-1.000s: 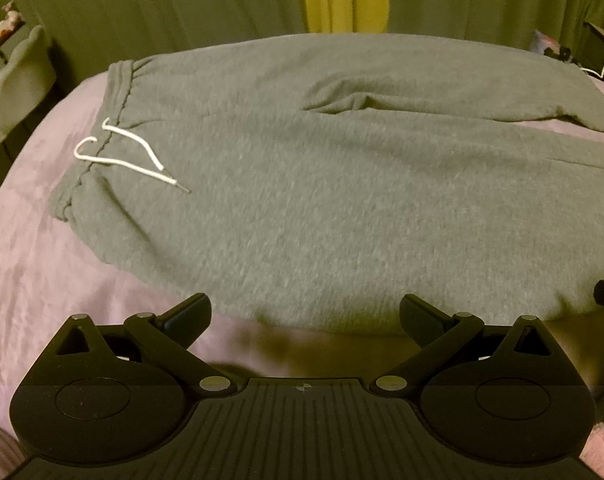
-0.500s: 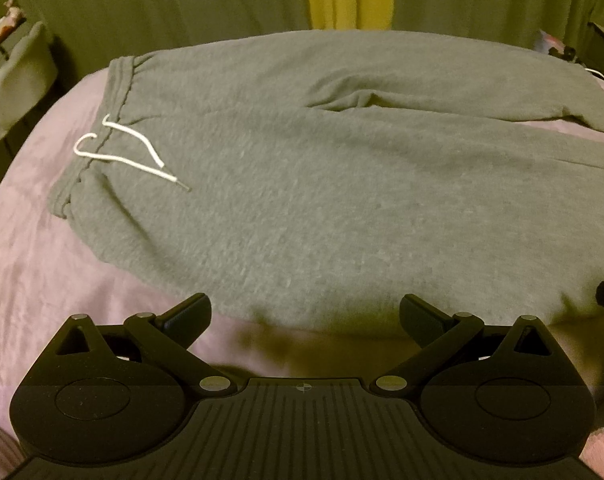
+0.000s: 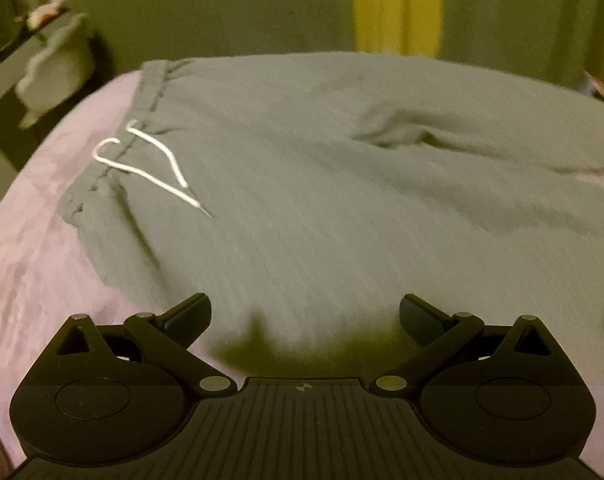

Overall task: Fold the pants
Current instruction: 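Reach the right tool to the sweatpants leg hem and close on it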

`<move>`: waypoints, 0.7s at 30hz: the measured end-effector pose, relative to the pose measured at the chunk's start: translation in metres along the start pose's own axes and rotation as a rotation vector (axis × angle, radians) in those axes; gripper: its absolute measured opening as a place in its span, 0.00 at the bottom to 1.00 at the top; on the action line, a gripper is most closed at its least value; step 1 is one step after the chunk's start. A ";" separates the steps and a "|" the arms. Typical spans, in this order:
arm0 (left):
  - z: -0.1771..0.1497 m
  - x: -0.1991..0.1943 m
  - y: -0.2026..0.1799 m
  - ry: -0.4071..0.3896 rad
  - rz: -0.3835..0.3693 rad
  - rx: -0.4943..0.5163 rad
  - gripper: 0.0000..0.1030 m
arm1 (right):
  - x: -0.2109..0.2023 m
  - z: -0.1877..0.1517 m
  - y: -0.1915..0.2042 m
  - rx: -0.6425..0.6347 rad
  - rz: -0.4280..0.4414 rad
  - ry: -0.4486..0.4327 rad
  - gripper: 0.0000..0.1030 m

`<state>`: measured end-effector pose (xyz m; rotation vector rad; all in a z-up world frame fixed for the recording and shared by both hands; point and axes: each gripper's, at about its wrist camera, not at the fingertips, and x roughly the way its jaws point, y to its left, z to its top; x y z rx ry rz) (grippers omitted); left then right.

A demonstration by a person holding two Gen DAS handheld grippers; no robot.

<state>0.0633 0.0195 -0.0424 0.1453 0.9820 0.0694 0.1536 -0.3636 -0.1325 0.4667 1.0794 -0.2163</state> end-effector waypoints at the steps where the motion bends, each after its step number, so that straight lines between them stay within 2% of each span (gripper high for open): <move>1: 0.001 0.007 0.000 -0.009 0.029 -0.014 1.00 | 0.004 0.007 -0.003 0.020 0.020 0.007 0.96; 4: 0.000 0.025 -0.001 -0.026 0.104 -0.035 1.00 | 0.013 0.034 -0.001 0.046 0.050 -0.014 0.96; 7: -0.004 0.038 0.000 -0.036 0.170 -0.022 1.00 | 0.022 0.072 0.011 0.045 0.061 -0.079 0.96; 14: -0.003 0.058 -0.004 -0.021 0.159 -0.029 1.00 | 0.082 0.175 0.061 0.091 0.073 -0.148 0.94; 16: -0.004 0.061 -0.006 -0.028 0.159 -0.031 1.00 | 0.107 0.208 0.076 0.116 0.083 -0.160 0.89; 19: -0.004 0.065 -0.004 -0.037 0.157 -0.049 1.00 | 0.145 0.252 0.091 0.174 0.053 -0.171 0.83; 21: -0.003 0.070 -0.003 -0.030 0.150 -0.061 1.00 | 0.168 0.273 0.095 0.221 0.036 -0.174 0.72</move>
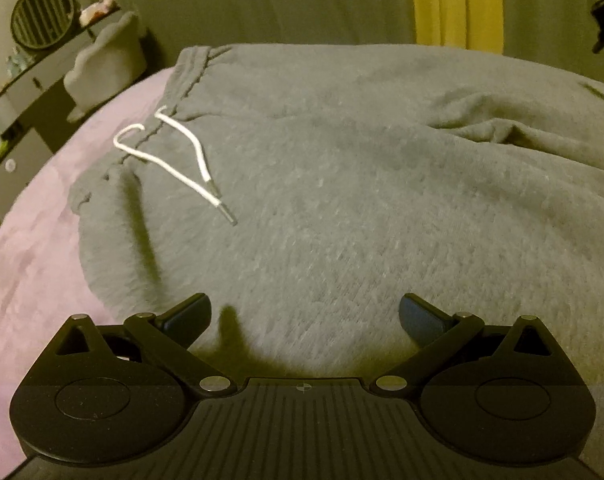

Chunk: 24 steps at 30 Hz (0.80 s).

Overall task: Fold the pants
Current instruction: 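Reach the right tool to the sweatpants leg hem and close on it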

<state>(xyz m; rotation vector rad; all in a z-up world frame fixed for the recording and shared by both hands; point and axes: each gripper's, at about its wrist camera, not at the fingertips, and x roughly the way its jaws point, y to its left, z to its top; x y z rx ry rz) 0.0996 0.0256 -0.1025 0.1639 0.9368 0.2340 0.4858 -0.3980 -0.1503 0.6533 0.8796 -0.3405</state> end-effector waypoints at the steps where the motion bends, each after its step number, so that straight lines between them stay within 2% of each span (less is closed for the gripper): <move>1: 0.001 0.003 0.000 0.002 -0.004 -0.003 1.00 | 0.016 0.008 0.002 0.025 -0.020 0.000 0.70; 3: 0.002 0.005 -0.001 -0.006 -0.005 -0.008 1.00 | 0.041 0.019 0.000 0.089 -0.051 0.017 0.57; 7: 0.003 0.007 -0.004 -0.028 0.003 0.003 1.00 | 0.070 0.026 -0.002 0.159 -0.114 0.003 0.55; 11: 0.003 0.009 -0.005 -0.031 0.002 -0.002 1.00 | 0.080 0.031 0.003 0.109 -0.178 0.013 0.49; 13: 0.003 0.007 -0.005 -0.027 0.000 -0.011 1.00 | 0.085 0.036 0.005 0.048 -0.210 0.045 0.38; 15: 0.003 0.008 -0.004 -0.025 -0.001 -0.018 1.00 | 0.082 0.040 -0.002 0.033 -0.204 0.064 0.20; 16: 0.003 0.007 -0.004 -0.026 0.001 -0.020 1.00 | 0.079 0.041 -0.007 0.026 -0.197 0.066 0.14; 17: 0.002 0.007 -0.004 -0.029 0.002 -0.017 1.00 | 0.074 0.041 -0.012 0.020 -0.192 0.065 0.00; 18: 0.002 0.007 -0.005 -0.032 0.004 -0.015 1.00 | 0.068 0.040 -0.019 0.024 -0.199 0.060 0.00; 20: 0.002 0.007 -0.005 -0.035 0.006 -0.013 1.00 | 0.046 0.039 -0.039 0.090 -0.140 0.022 0.00; 21: 0.002 0.007 -0.005 -0.036 0.003 -0.012 1.00 | 0.027 0.037 -0.054 0.126 -0.053 -0.009 0.00; 24: 0.003 0.008 0.000 -0.022 -0.017 -0.031 1.00 | -0.029 0.024 -0.091 0.124 0.080 -0.084 0.00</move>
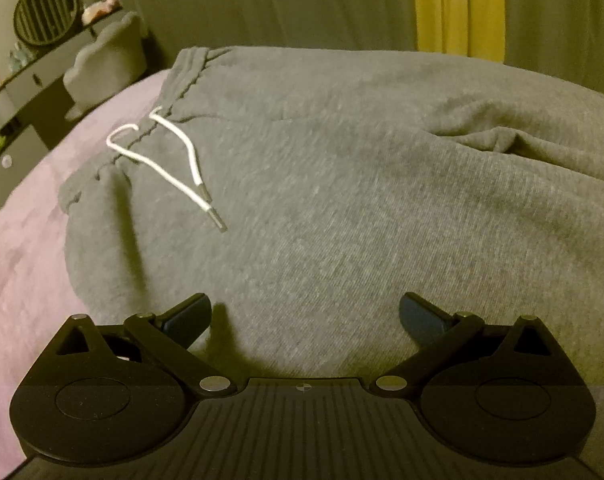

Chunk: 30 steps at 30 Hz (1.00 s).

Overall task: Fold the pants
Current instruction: 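Reach the right tool to the sweatpants leg hem and close on it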

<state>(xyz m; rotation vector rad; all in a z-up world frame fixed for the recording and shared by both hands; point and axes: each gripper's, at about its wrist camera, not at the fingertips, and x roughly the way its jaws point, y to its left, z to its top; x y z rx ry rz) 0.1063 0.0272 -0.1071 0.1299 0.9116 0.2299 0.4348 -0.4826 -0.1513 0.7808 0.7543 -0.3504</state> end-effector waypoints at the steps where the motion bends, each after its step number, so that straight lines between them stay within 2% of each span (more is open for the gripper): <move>1: 0.000 0.000 0.001 0.007 -0.009 -0.009 1.00 | -0.012 0.000 -0.009 -0.018 0.007 -0.007 0.00; 4: -0.002 -0.003 0.001 0.023 -0.030 -0.018 1.00 | -0.027 0.005 -0.021 -0.096 -0.034 -0.026 0.02; 7: -0.004 -0.006 -0.005 0.008 -0.007 0.012 1.00 | -0.020 0.017 -0.017 -0.042 -0.036 -0.004 0.05; 8: -0.004 -0.007 -0.007 0.002 0.002 0.024 1.00 | -0.015 0.020 -0.014 -0.032 -0.040 -0.003 0.12; 9: -0.004 -0.007 -0.009 -0.001 0.007 0.030 1.00 | -0.004 0.022 -0.003 -0.048 -0.076 0.001 0.33; 11: -0.006 -0.006 -0.011 -0.008 0.008 0.039 1.00 | 0.019 0.026 0.020 -0.166 -0.148 0.019 0.54; 12: -0.006 -0.005 -0.012 -0.016 0.005 0.041 1.00 | 0.032 0.027 0.032 -0.223 -0.185 0.018 0.54; 13: -0.006 -0.003 -0.012 -0.021 0.004 0.042 1.00 | 0.042 0.029 0.039 -0.226 -0.194 0.020 0.54; 15: -0.005 -0.001 -0.013 -0.025 0.002 0.040 1.00 | 0.057 0.037 0.039 -0.089 -0.148 0.048 0.54; 16: -0.004 0.000 -0.013 -0.024 0.001 0.039 1.00 | 0.063 0.038 0.039 -0.049 -0.152 0.065 0.54; 19: -0.002 0.002 -0.011 -0.018 -0.010 0.026 1.00 | 0.101 0.037 0.051 -0.019 -0.417 0.148 0.55; 20: -0.002 0.003 -0.010 -0.020 -0.016 0.022 1.00 | 0.112 0.035 0.054 -0.025 -0.446 0.162 0.64; 21: -0.002 0.004 -0.009 -0.021 -0.021 0.020 1.00 | 0.121 0.033 0.059 -0.034 -0.454 0.158 0.82; 23: -0.001 0.006 -0.008 -0.020 -0.026 0.015 1.00 | 0.140 0.027 0.069 -0.088 -0.460 0.172 0.96; 24: -0.001 0.006 -0.008 -0.019 -0.028 0.015 1.00 | 0.148 0.025 0.074 -0.121 -0.496 0.181 0.96; 26: -0.001 0.007 -0.008 -0.020 -0.030 0.017 1.00 | 0.144 0.021 0.080 -0.133 -0.498 0.142 0.93; 28: 0.000 0.008 -0.008 -0.020 -0.034 0.017 1.00 | 0.136 0.017 0.074 -0.140 -0.509 0.106 0.76; 30: 0.000 0.008 -0.007 -0.015 -0.038 0.010 1.00 | 0.127 0.022 0.067 -0.145 -0.499 0.082 0.45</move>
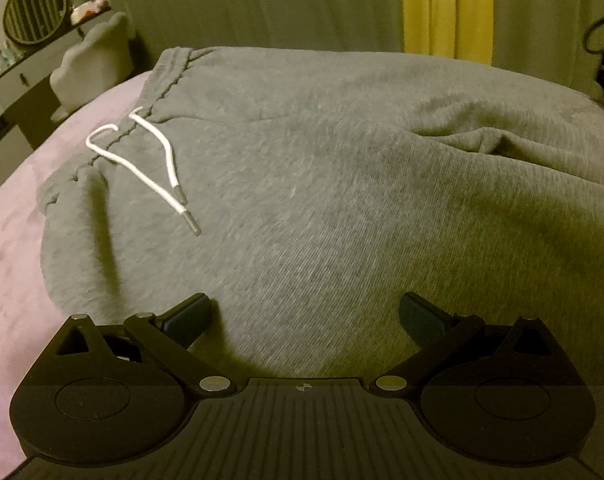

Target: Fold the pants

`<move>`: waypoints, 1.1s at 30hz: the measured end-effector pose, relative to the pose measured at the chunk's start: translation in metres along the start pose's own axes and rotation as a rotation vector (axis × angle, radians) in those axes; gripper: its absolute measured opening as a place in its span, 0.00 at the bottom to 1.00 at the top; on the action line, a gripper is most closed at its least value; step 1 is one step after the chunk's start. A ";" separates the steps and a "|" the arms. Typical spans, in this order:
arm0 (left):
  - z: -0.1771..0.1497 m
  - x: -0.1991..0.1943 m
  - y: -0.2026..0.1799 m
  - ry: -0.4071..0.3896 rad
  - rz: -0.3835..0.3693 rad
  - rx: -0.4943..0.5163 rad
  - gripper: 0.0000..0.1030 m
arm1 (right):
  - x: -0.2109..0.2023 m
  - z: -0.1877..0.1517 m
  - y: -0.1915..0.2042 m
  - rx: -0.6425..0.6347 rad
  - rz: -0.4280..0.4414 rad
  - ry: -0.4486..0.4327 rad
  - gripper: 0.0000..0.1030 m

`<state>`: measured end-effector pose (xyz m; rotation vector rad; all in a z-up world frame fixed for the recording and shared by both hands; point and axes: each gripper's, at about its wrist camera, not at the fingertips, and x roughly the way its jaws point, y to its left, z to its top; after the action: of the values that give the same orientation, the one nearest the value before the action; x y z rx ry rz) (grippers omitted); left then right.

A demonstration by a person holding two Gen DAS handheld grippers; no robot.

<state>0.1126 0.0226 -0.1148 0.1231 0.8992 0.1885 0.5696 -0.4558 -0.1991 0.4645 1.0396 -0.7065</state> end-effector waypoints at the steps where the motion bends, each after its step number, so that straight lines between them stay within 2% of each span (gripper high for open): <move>1: 0.000 0.000 0.000 0.000 0.000 -0.002 1.00 | 0.000 0.001 -0.006 -0.022 0.018 -0.002 0.41; 4: -0.001 -0.001 0.000 -0.002 0.004 -0.002 1.00 | -0.004 -0.002 -0.019 -0.124 0.066 -0.003 0.23; 5: -0.002 -0.002 0.000 -0.003 0.005 -0.002 1.00 | -0.011 -0.002 -0.024 -0.108 0.101 0.002 0.12; 6: -0.001 -0.002 0.000 -0.002 0.006 -0.002 1.00 | -0.016 -0.001 -0.032 -0.073 0.138 0.010 0.07; 8: -0.002 -0.003 0.000 -0.002 0.005 -0.001 1.00 | -0.031 -0.007 -0.056 -0.009 0.234 0.000 0.07; 11: -0.002 -0.003 0.000 -0.002 0.003 -0.004 1.00 | -0.056 -0.033 -0.102 0.037 0.374 -0.012 0.06; 14: -0.002 -0.004 0.000 -0.002 0.003 -0.005 1.00 | -0.096 -0.088 -0.154 0.010 0.470 -0.038 0.05; 17: -0.002 -0.005 0.001 0.001 -0.003 -0.009 1.00 | -0.136 -0.164 -0.205 -0.010 0.542 0.000 0.05; 19: -0.002 -0.004 0.002 0.004 -0.008 -0.014 1.00 | -0.148 -0.209 -0.226 -0.026 0.536 0.064 0.05; 20: -0.001 -0.004 0.003 0.006 -0.010 -0.014 1.00 | -0.148 -0.225 -0.232 -0.038 0.514 0.108 0.00; 21: -0.001 -0.005 0.003 0.006 -0.012 -0.014 1.00 | -0.145 -0.240 -0.238 -0.046 0.488 0.158 0.00; 22: -0.001 -0.005 0.003 0.006 -0.014 -0.013 1.00 | -0.142 -0.248 -0.244 -0.048 0.493 0.184 0.00; 23: -0.001 -0.005 0.003 0.006 -0.014 -0.011 1.00 | -0.144 -0.248 -0.250 -0.047 0.493 0.170 0.00; 24: -0.001 -0.006 0.003 0.005 -0.013 -0.009 1.00 | -0.150 -0.245 -0.252 -0.050 0.475 0.147 0.02; 26: -0.003 -0.008 0.002 0.001 -0.009 -0.003 1.00 | -0.167 -0.231 -0.257 -0.067 0.432 0.035 0.04; 28: -0.004 -0.010 0.000 -0.002 -0.007 0.005 1.00 | -0.176 -0.218 -0.265 -0.024 0.441 -0.022 0.16; 29: -0.004 -0.010 0.000 -0.001 -0.008 0.007 1.00 | -0.173 -0.214 -0.272 0.031 0.441 -0.011 0.42; 30: -0.004 -0.011 0.000 0.002 -0.012 0.004 1.00 | -0.171 -0.214 -0.277 0.076 0.447 0.007 0.64; 33: -0.002 -0.011 0.005 0.014 -0.031 -0.006 1.00 | -0.155 -0.225 -0.290 0.182 0.509 0.041 0.65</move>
<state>0.1038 0.0247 -0.1062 0.1020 0.9138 0.1640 0.1725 -0.4630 -0.1664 0.8674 0.8484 -0.3369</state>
